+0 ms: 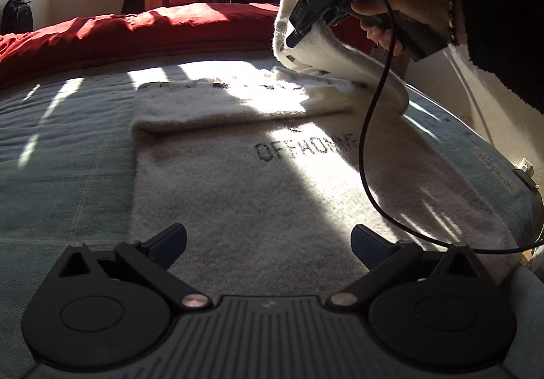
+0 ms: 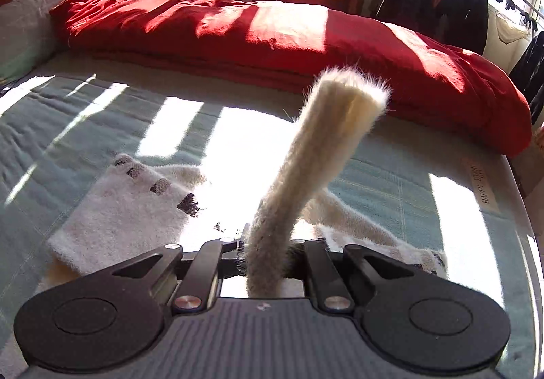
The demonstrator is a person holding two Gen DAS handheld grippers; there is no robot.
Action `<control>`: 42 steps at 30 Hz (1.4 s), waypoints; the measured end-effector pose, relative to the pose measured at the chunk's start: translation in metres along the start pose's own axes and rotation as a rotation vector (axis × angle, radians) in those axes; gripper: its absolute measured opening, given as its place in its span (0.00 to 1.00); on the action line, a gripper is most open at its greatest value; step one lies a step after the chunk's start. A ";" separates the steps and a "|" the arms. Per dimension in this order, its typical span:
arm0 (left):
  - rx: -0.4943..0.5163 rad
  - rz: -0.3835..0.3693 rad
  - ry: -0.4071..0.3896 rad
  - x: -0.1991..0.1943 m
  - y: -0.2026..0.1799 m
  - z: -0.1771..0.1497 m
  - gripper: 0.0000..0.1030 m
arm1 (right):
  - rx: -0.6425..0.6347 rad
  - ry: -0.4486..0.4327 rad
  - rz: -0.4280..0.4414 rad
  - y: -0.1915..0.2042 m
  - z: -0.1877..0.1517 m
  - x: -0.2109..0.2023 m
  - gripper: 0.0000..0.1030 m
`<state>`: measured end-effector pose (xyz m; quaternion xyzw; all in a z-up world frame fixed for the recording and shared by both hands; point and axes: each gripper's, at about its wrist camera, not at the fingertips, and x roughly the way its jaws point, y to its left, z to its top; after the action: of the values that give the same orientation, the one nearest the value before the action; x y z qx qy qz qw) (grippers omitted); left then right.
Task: Fold clothes
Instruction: 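Lift the gripped sweater edge up off the bed with the right tool, then carry the gripped edge over the sweater body toward the collar, then lower the edge onto the sweater body, open and withdraw the right tool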
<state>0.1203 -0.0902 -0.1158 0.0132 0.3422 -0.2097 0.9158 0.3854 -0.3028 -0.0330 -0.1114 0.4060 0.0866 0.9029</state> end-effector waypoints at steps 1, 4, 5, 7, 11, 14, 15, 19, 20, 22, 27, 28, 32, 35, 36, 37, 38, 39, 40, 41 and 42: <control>-0.001 0.000 0.002 0.000 0.001 0.000 0.99 | -0.047 0.012 -0.011 0.011 -0.003 0.005 0.10; -0.002 -0.001 0.004 0.001 0.001 0.000 0.99 | -0.122 0.027 -0.024 0.033 -0.008 0.018 0.10; -0.002 -0.002 0.003 0.001 0.001 0.000 0.99 | -0.132 0.031 -0.022 0.039 -0.009 0.022 0.10; -0.006 -0.005 0.002 0.001 0.002 -0.001 0.99 | -0.156 0.038 -0.028 0.048 -0.010 0.029 0.10; -0.014 -0.003 0.005 0.002 0.004 -0.002 0.99 | -0.214 0.041 -0.055 0.067 -0.010 0.040 0.10; -0.020 -0.004 0.008 0.003 0.006 -0.003 0.99 | -0.215 0.044 -0.046 0.074 -0.010 0.045 0.10; -0.021 -0.005 0.008 0.003 0.006 -0.003 0.99 | -0.215 0.048 -0.043 0.075 -0.011 0.047 0.10; -0.025 -0.005 0.007 0.002 0.006 -0.003 0.99 | -0.209 0.066 -0.036 0.080 -0.015 0.056 0.11; -0.026 -0.006 0.006 0.002 0.006 -0.003 0.99 | -0.204 0.069 -0.035 0.080 -0.016 0.058 0.12; -0.028 -0.008 0.007 0.002 0.007 -0.004 0.99 | -0.177 0.076 -0.020 0.079 -0.017 0.059 0.18; -0.029 -0.006 0.008 0.002 0.007 -0.003 0.99 | -0.165 0.090 0.004 0.079 -0.021 0.058 0.26; -0.028 -0.006 0.008 0.002 0.007 -0.003 0.99 | -0.161 0.096 0.022 0.079 -0.021 0.056 0.34; -0.021 -0.003 0.011 0.002 0.005 -0.003 0.99 | -0.162 0.119 0.083 0.081 -0.025 0.049 0.49; -0.012 -0.003 0.013 0.002 0.003 -0.003 0.99 | -0.189 0.126 0.093 0.084 -0.027 0.042 0.49; -0.009 -0.003 0.013 0.001 0.002 -0.003 0.99 | -0.191 0.126 0.098 0.083 -0.028 0.039 0.49; -0.005 -0.004 0.014 0.001 0.001 -0.003 0.99 | -0.192 0.125 0.104 0.082 -0.028 0.035 0.50; 0.001 -0.004 0.015 0.001 0.000 -0.003 0.99 | -0.188 0.125 0.110 0.080 -0.028 0.033 0.51; 0.006 -0.003 0.016 0.001 -0.002 -0.002 0.99 | -0.183 0.125 0.119 0.076 -0.029 0.028 0.52; 0.010 -0.003 0.017 0.001 -0.003 -0.002 0.99 | -0.178 0.124 0.128 0.072 -0.030 0.024 0.52; 0.014 -0.004 0.018 0.000 -0.004 -0.002 0.99 | -0.177 0.122 0.125 0.068 -0.032 0.019 0.52; 0.016 -0.006 0.019 0.000 -0.005 -0.001 0.99 | -0.178 0.120 0.120 0.064 -0.034 0.015 0.53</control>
<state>0.1176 -0.0949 -0.1162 0.0217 0.3493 -0.2149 0.9118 0.3553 -0.2493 -0.0746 -0.1717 0.4560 0.1694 0.8567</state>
